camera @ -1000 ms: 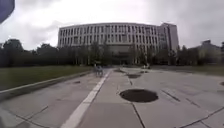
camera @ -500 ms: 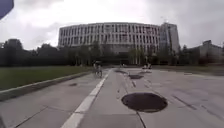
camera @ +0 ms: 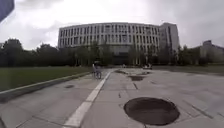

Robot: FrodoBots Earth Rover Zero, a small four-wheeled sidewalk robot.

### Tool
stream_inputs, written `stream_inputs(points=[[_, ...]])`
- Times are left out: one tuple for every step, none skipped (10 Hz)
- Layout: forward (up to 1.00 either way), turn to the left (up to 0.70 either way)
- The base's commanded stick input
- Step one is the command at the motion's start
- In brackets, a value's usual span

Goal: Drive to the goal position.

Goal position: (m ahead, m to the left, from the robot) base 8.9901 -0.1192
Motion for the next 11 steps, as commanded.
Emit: stream_inputs(points=[[0.70,0.00],[0.70,0.00],[0.70,0.00],[0.70,0.00],[0.70,0.00],[0.70,0.00],[0.70,0.00],[0.70,0.00],[0.70,0.00],[0.70,0.00],[0.70,0.00]])
